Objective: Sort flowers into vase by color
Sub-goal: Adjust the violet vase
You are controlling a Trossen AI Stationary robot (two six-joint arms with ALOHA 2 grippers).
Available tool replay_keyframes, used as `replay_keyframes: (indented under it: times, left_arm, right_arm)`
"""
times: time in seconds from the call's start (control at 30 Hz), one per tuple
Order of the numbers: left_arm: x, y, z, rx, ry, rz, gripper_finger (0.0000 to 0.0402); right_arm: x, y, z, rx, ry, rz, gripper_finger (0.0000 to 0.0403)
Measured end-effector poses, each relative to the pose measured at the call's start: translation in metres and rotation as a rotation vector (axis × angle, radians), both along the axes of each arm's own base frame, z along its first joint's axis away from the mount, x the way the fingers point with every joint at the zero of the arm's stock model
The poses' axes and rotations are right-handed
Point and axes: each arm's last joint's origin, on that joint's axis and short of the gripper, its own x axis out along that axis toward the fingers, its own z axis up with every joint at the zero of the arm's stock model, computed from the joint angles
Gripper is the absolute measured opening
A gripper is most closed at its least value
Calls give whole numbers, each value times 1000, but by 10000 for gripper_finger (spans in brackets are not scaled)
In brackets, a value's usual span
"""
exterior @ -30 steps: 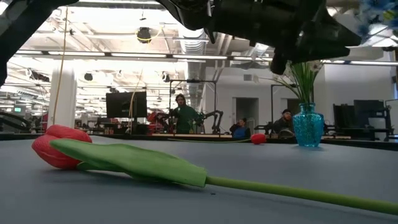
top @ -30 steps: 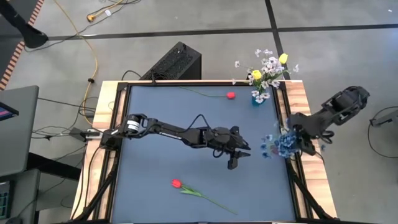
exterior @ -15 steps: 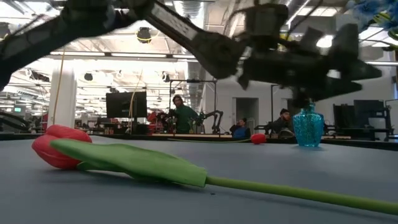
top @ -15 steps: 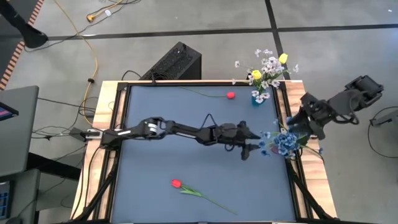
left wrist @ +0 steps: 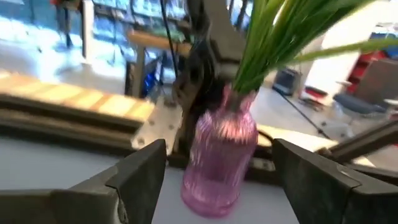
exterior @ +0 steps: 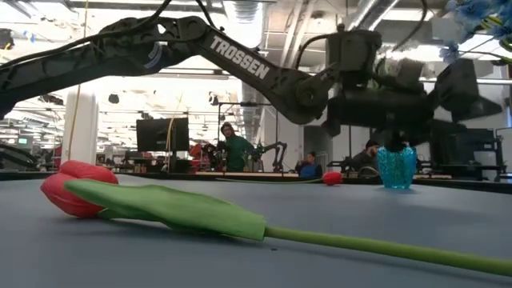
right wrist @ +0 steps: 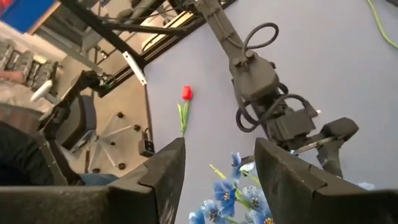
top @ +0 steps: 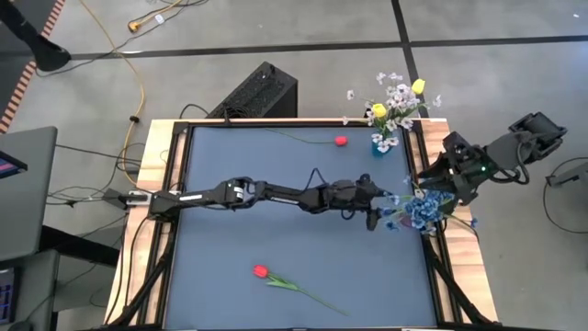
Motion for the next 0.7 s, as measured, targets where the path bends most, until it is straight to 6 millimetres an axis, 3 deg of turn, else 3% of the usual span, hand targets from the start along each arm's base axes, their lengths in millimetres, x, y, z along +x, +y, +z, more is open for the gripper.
replay_keyframes:
  times: [0.2, 0.47, 0.57, 0.7]
  left_arm:
    - [-6, 7, -4, -137, 270, -230, 281]
    - [-38, 40, 62, 3, 549, -239, 272]
    - [-49, 52, 68, 64, 645, -225, 272]
    - [-57, 67, 84, 108, 626, -241, 271]
  right_arm:
    - [21, 15, 1, -57, 11, 70, 218]
    - [42, 40, 31, 89, -289, 279, 218]
    - [46, 51, 28, 231, -205, 357, 218]
    - [45, 60, 6, 356, 130, 303, 218]
